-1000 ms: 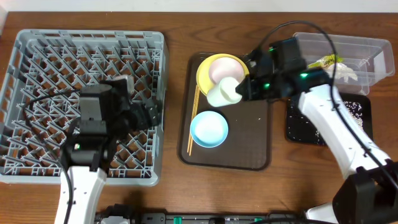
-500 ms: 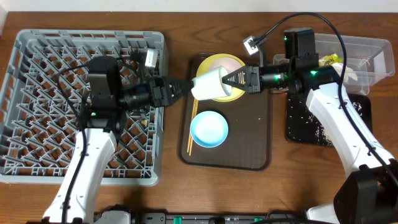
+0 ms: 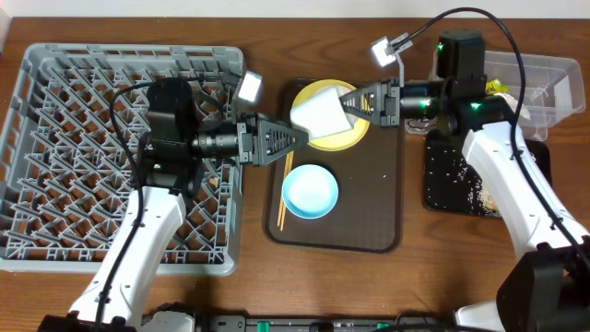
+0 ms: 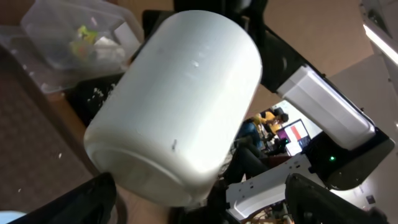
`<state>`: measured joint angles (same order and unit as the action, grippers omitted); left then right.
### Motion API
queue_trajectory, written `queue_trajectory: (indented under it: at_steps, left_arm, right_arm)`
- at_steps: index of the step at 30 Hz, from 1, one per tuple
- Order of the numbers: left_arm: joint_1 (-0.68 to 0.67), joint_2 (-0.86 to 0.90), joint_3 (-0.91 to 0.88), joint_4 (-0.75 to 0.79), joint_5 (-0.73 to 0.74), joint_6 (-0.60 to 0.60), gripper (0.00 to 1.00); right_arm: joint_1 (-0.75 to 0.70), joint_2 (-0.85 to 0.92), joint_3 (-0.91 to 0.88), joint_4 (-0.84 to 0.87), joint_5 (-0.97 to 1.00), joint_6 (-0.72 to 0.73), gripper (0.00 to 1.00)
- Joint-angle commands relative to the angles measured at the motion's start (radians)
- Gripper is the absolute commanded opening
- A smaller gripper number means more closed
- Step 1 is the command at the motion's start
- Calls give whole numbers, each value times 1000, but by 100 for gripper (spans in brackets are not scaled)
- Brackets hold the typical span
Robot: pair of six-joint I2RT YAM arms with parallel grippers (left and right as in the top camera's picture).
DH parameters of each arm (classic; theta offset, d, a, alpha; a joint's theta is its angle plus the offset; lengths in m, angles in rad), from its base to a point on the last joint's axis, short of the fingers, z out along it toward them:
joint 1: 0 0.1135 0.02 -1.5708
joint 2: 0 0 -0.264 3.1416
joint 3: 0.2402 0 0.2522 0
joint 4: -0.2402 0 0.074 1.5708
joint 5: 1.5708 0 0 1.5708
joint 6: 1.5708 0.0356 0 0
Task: Sort waste into correct bins and load items into the dishwasher
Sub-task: 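Grasp the white cup with the left gripper and release the right gripper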
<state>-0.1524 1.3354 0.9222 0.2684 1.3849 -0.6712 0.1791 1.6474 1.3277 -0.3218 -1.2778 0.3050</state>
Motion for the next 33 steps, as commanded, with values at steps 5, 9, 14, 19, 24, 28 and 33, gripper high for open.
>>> queue_trajectory:
  at_steps: [5, 9, 14, 19, 24, 28, 33]
  left_arm:
    - [-56, 1, 18, 115, 55, -79, 89]
    - [-56, 4, 17, 115, 55, -78, 89]
    - [-56, 17, 14, 100, 13, -55, 89]
    - [-56, 40, 13, 49, -65, -37, 89]
    - [-56, 66, 13, 50, -71, -38, 89]
    - [-56, 73, 13, 51, -92, -41, 89]
    - [-56, 73, 13, 111, -95, -94, 89]
  right_arm:
    - [56, -5, 13, 20, -83, 51, 1]
    - [37, -5, 13, 90, -133, 98, 1]
    - [5, -5, 13, 138, -157, 153, 1]
    - [-31, -5, 13, 138, -181, 155, 1]
    - [-35, -5, 13, 138, -183, 155, 1]
    - [-32, -5, 13, 135, -190, 155, 1]
    - [-20, -5, 13, 127, -189, 153, 1]
